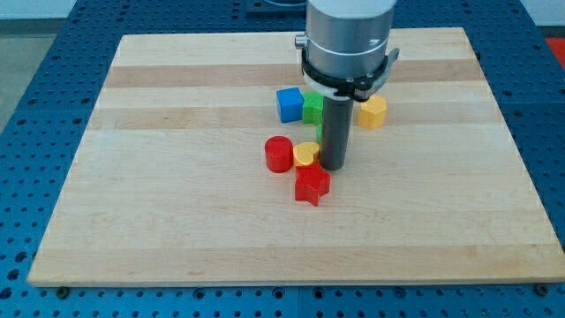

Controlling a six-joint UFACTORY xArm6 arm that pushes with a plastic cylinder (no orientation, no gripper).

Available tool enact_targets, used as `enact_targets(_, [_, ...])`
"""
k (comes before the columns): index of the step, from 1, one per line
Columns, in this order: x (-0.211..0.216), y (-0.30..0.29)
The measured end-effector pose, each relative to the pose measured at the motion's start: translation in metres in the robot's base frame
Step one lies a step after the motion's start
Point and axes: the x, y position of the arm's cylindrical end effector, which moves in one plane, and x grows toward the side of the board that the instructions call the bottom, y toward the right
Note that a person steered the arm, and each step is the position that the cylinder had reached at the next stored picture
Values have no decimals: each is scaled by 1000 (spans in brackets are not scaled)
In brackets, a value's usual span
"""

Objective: Place yellow hexagon into yellow heart

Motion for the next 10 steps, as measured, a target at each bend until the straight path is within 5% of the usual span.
enact_targets(3, [-75, -8])
enact_targets(5, [-45, -3])
enact_targets(7, [-16, 140])
enact_targets(9, [-101, 114])
enact_targets(10, [-101, 82])
